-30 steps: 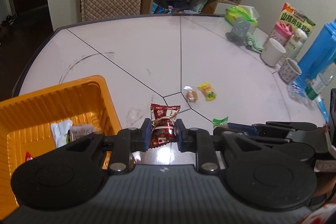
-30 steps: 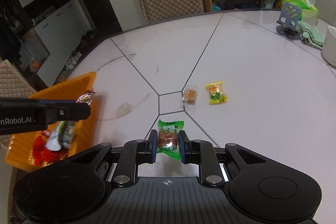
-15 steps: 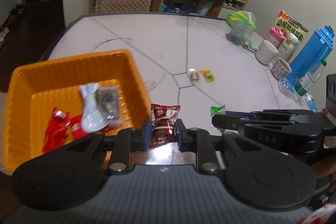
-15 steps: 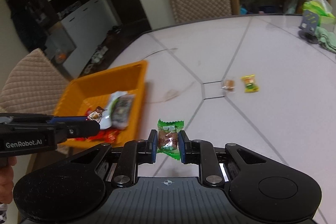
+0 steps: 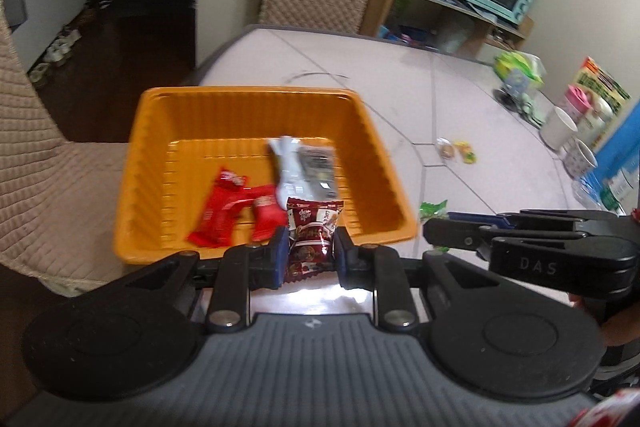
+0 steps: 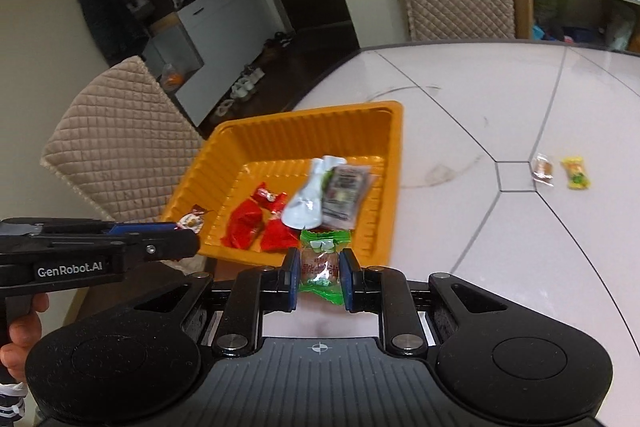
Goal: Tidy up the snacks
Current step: 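Carry both held candies over the orange tray with both tools, then open the right tool to drop the green candy while the left tool releases the brown-red candy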
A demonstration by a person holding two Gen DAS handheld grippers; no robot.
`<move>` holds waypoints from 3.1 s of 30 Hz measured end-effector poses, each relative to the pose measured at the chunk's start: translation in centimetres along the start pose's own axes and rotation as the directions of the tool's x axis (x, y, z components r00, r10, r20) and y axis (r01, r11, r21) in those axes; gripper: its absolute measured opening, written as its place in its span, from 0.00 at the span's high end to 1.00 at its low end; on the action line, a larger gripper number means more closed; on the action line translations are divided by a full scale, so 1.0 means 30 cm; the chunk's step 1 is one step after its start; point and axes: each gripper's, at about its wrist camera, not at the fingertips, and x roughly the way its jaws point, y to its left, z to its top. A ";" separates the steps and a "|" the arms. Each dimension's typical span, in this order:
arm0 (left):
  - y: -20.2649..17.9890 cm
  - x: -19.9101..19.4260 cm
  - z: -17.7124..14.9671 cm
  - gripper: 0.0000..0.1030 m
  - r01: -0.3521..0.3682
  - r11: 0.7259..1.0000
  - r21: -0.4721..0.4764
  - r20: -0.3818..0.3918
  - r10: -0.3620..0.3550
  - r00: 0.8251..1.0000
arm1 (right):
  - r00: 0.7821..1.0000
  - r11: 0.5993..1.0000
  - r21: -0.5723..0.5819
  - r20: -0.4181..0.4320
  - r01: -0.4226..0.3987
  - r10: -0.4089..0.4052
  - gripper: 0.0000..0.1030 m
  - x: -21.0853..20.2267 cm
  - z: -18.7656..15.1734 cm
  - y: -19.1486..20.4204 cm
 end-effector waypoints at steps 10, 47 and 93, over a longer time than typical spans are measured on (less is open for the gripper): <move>0.139 -0.018 0.017 0.79 -0.060 0.997 -0.051 0.023 0.061 0.998 | 0.999 0.999 -0.017 0.010 0.046 -0.046 0.79 0.105 0.040 0.033; 0.256 0.093 0.097 0.79 -0.101 0.993 -0.060 -0.010 0.100 0.995 | 0.992 0.992 0.025 0.007 0.127 -0.128 0.63 0.256 0.097 -0.019; 0.294 0.160 0.116 0.68 -0.146 0.987 -0.075 -0.050 0.142 0.989 | 0.994 0.992 0.069 0.017 0.106 -0.108 0.45 0.231 0.113 -0.030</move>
